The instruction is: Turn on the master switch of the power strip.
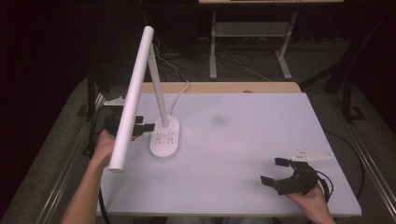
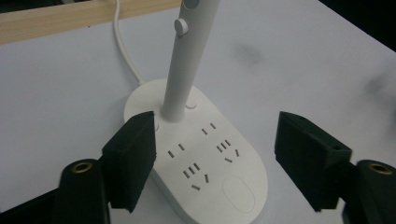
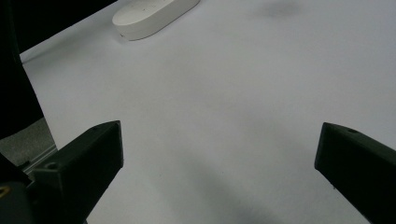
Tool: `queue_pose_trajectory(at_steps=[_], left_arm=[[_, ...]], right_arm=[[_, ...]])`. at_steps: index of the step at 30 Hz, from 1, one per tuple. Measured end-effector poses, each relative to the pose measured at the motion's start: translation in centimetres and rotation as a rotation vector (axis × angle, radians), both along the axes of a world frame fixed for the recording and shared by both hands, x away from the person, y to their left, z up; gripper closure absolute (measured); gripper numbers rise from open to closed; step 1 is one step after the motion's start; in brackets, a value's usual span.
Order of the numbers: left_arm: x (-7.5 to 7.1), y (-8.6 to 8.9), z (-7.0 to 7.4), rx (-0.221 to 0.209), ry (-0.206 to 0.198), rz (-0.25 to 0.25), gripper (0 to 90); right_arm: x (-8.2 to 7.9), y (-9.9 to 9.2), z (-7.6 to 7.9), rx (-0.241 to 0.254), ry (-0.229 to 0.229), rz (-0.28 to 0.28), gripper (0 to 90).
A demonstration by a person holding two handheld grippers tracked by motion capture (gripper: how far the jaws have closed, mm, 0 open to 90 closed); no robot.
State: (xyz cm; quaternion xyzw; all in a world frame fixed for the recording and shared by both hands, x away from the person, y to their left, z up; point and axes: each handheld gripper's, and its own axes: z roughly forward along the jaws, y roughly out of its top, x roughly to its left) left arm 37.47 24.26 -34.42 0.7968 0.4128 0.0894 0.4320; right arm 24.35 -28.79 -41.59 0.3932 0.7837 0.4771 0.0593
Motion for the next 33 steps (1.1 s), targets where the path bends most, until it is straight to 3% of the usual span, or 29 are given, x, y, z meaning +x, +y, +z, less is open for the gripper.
queue_pose_trajectory(at_steps=[3,8,15,20,27,33], left_arm=[[0.3,0.1,-0.1,0.011,-0.014,0.014,38.3],[0.6,0.3,-0.1,-0.009,-0.028,0.040,57.2],[1.5,0.0,-0.6,-0.024,-0.005,0.062,77.1],[2.2,-0.6,-0.9,0.002,0.023,0.091,88.7],[3.1,-1.5,-1.0,0.043,0.031,0.098,90.0],[3.8,-1.9,-1.2,0.052,0.039,0.110,90.0]], right_arm=[[0.0,0.0,0.0,-0.001,-0.003,0.000,0.6],[0.0,0.0,0.0,-0.002,-0.001,-0.001,0.5],[0.0,-0.1,0.0,0.002,0.001,-0.004,0.6],[0.0,-0.2,0.0,0.005,0.006,-0.006,0.6],[0.0,-0.2,0.0,0.003,0.008,-0.007,0.6],[0.0,-0.2,-0.1,0.002,0.006,-0.005,0.6]])
